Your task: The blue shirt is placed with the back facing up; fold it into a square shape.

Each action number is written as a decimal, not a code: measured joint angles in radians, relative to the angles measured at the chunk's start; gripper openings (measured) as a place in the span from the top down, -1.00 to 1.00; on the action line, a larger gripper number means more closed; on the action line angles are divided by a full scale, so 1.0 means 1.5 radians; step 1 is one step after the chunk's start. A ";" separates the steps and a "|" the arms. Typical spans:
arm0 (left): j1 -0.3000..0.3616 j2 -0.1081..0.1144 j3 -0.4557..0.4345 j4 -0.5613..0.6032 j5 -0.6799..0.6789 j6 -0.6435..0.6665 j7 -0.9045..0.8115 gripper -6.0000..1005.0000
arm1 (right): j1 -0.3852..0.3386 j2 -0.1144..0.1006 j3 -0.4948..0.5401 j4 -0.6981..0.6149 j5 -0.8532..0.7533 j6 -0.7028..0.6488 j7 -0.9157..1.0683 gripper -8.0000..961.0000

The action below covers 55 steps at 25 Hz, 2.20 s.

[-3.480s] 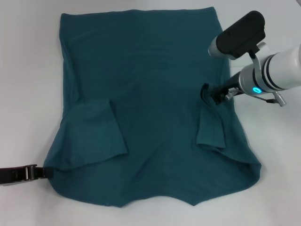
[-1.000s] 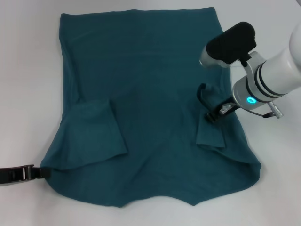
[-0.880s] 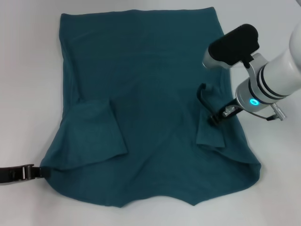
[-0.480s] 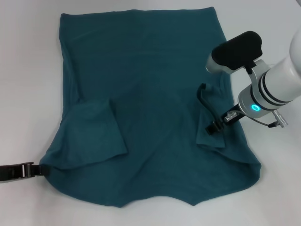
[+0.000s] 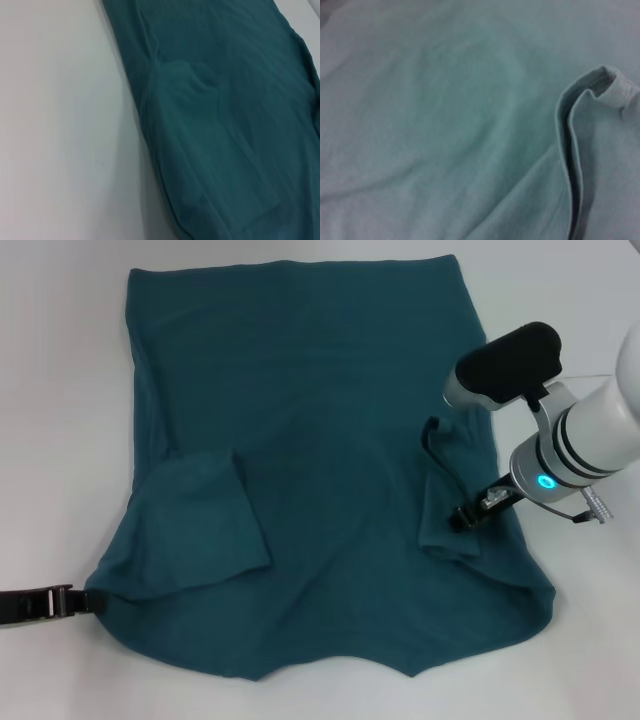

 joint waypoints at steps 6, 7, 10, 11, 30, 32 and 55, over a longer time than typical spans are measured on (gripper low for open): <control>0.001 0.000 0.000 0.000 0.000 0.003 0.000 0.98 | -0.006 -0.001 0.005 0.013 0.014 0.017 -0.010 0.10; 0.001 0.000 0.000 0.000 0.000 0.003 0.000 0.98 | -0.008 -0.001 0.006 0.013 0.027 0.021 -0.017 0.18; 0.001 -0.001 0.000 0.000 0.000 0.003 0.000 0.98 | -0.010 -0.001 0.006 0.013 0.042 0.024 -0.026 0.49; 0.001 -0.001 0.000 0.000 0.000 0.003 0.000 0.98 | -0.010 -0.001 0.006 0.013 0.047 0.027 -0.030 0.59; 0.005 -0.005 0.000 0.000 0.000 0.003 0.001 0.98 | 0.009 0.001 0.004 -0.031 0.160 0.024 -0.092 0.98; 0.005 -0.005 0.000 -0.002 0.000 0.003 0.004 0.98 | 0.015 0.001 0.004 -0.032 0.173 0.026 -0.100 0.98; 0.008 -0.006 0.000 -0.012 0.000 0.004 0.009 0.98 | 0.049 -0.003 -0.009 0.013 0.164 0.062 -0.107 0.30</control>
